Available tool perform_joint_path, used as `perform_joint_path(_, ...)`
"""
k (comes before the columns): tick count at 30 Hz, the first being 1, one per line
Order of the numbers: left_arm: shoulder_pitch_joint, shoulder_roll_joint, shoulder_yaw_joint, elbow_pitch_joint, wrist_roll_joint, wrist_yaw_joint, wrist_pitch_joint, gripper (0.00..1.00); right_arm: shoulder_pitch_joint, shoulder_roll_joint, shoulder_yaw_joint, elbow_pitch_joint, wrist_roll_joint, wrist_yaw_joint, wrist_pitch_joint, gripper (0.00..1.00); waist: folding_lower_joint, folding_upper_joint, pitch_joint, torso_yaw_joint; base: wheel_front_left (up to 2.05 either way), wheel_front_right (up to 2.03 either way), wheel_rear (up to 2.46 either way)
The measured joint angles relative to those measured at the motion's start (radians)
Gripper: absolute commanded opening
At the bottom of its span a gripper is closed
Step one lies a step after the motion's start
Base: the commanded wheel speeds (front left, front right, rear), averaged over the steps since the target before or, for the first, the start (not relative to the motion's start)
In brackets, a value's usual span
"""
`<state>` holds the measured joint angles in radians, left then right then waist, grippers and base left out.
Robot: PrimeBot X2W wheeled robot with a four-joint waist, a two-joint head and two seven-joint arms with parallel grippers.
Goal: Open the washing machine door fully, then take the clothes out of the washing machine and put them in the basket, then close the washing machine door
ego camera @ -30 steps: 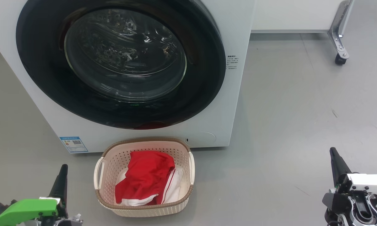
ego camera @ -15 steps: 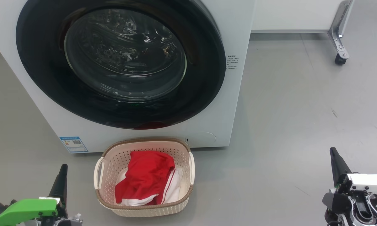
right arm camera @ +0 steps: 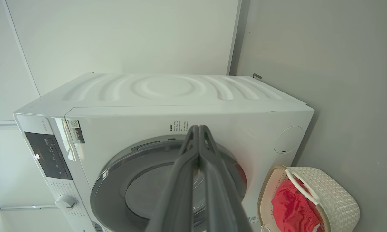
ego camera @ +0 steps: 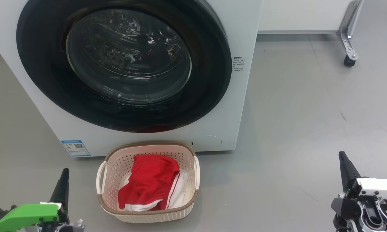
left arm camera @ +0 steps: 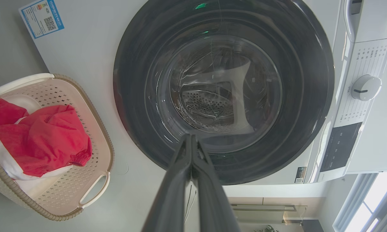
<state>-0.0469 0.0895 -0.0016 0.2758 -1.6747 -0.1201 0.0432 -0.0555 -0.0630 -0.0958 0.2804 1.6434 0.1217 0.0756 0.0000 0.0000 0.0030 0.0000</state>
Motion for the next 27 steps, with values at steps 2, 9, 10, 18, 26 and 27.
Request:
perform_joint_path(2,0.000,0.000,0.000,0.000,0.000,0.000,0.000,0.00,0.000,0.000,0.000,0.000,0.000,0.000,0.000,0.00,0.0000,0.0000,0.000,0.000,0.00,0.00,0.00)
perform_joint_path(9,0.000,0.000,0.001,-0.001,0.000,0.000,0.006,0.00,0.000,0.000,-0.001,0.000,0.000,0.000,0.000,0.00,0.0000,0.0000,0.000,0.000,0.00,0.00,0.00)
perform_joint_path(10,0.000,0.000,0.001,-0.001,0.000,0.000,0.006,0.00,0.000,0.000,-0.001,0.000,0.000,0.000,0.000,0.00,0.0000,0.0000,0.000,0.000,0.00,0.00,0.00)
perform_joint_path(18,0.000,-0.001,0.002,-0.001,0.000,0.000,0.006,0.00,0.000,0.000,-0.001,0.000,0.000,0.000,0.003,0.00,0.0000,0.0000,0.000,0.000,0.00,0.00,0.00)
perform_joint_path(26,0.000,-0.001,0.002,-0.002,0.000,0.000,0.008,0.00,0.000,0.001,-0.001,-0.001,0.000,0.000,0.004,0.00,0.0000,0.0000,0.000,0.000,0.00,0.00,0.00)
perform_joint_path(27,0.000,-0.001,0.002,-0.002,0.000,0.000,0.008,0.00,0.000,0.001,-0.001,-0.001,0.000,0.000,0.004,0.00,0.0000,0.0000,0.000,0.000,0.00,0.00,0.00)
